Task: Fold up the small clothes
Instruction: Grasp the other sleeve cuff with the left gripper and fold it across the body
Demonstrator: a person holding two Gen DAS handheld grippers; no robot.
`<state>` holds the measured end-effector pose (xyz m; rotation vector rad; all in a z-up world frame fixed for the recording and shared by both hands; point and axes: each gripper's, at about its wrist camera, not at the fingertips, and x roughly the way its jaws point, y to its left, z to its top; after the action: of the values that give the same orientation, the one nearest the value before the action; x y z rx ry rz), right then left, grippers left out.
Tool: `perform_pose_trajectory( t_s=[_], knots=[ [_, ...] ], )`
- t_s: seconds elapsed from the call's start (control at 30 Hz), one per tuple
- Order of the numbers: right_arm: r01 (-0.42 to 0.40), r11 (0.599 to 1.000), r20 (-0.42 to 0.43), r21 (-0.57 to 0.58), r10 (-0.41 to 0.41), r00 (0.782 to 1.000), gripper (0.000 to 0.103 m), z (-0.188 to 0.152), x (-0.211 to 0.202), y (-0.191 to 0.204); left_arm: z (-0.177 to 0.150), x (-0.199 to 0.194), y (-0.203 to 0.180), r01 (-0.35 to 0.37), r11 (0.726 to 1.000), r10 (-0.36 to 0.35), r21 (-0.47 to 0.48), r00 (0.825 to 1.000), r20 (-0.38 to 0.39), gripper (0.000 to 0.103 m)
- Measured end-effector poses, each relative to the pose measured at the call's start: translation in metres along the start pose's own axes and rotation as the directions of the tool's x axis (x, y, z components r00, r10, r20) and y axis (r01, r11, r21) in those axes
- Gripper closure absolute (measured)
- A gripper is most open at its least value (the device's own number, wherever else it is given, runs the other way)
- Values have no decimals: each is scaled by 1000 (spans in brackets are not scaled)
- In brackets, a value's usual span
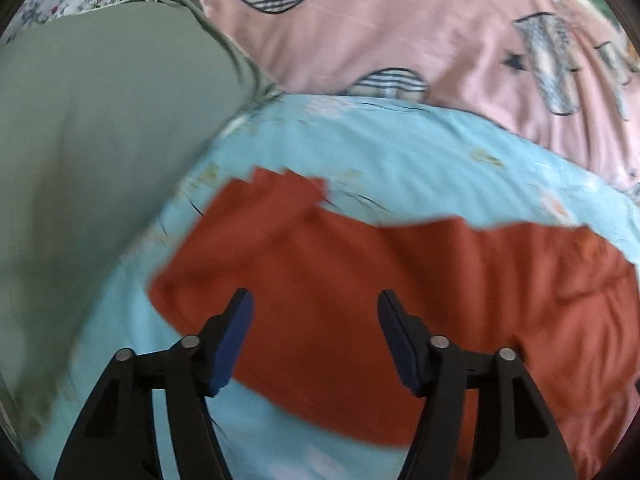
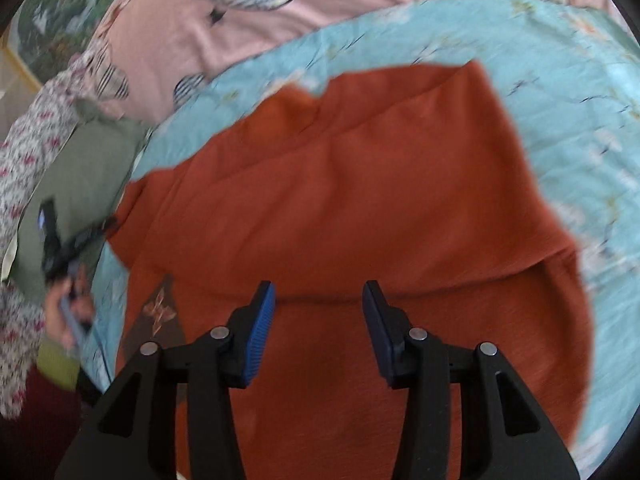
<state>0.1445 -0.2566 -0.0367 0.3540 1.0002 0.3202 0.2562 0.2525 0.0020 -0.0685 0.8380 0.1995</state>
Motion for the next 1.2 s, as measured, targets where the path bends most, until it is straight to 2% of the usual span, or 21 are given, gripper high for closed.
perform_pose_trajectory(
  t_s=[0.07,0.13,0.2,0.27,0.3,0.33,0.37,0.43,0.53,0.6,0.67,0.7,0.73,0.8,0.87,0.97,1.03,1.13,1.2],
  knots=[
    [-8,1000,-21,-1,8,1000,56,-5,6,6,20,20,17,-32,999,32,14,999,-16,32],
    [-12,1000,-45,0,12,999,56,-8,13,10,33,38,29,-33,999,35,39,999,-42,20],
    [-5,1000,-56,-4,5,998,56,-9,17,13,41,57,36,-63,995,68,79,996,-63,20],
    [-3,1000,-62,-5,3,998,56,-8,19,13,42,76,40,-53,992,65,118,992,-106,23],
    [-2,1000,-62,-3,2,998,56,-7,20,13,42,80,41,-56,990,70,126,991,-112,45],
    [-2,1000,-61,-2,2,998,56,-7,20,13,40,86,42,-37,991,55,132,990,-129,81],
    [-2,1000,-62,-2,2,998,56,-6,20,13,39,90,44,1,993,18,120,988,-155,93],
    [-3,1000,-62,0,3,998,56,-5,19,12,36,83,45,22,996,-11,89,992,-124,96],
    [-11,1000,-53,-2,11,999,56,-6,16,13,32,64,43,98,995,-97,15,992,-87,97],
    [-23,1000,-44,-3,23,999,56,-7,13,15,30,45,32,137,990,-138,-8,989,-54,97],
    [-26,1000,-32,-4,26,999,56,-9,8,16,27,18,10,203,979,-203,-12,979,-2,97],
    [-27,1000,-24,-2,27,999,56,-9,5,16,25,6,0,237,971,-237,-14,971,19,97],
    [-28,1000,-14,4,28,1000,56,-9,1,14,23,-12,-19,299,954,-297,-14,953,51,97],
    [-25,1000,1,13,25,1000,56,-10,-5,11,18,-33,-46,360,933,-359,-3,930,80,97],
    [-21,1000,16,23,20,1000,56,-10,-12,6,9,-57,-85,447,894,-446,18,889,98,97],
    [-9,999,44,46,7,999,56,-11,-23,-5,-3,-76,-145,542,838,-545,58,834,88,97],
    [0,998,64,67,-5,998,56,-12,-31,-14,-17,-86,-191,578,809,-586,111,808,60,97],
    [14,995,87,101,-23,996,56,-12,-40,-28,-39,-78,-252,607,778,-614,164,789,-11,97],
    [23,992,97,124,-36,995,56,-13,-45,-38,-56,-61,-286,611,771,-609,183,790,-72,97]
  ],
)
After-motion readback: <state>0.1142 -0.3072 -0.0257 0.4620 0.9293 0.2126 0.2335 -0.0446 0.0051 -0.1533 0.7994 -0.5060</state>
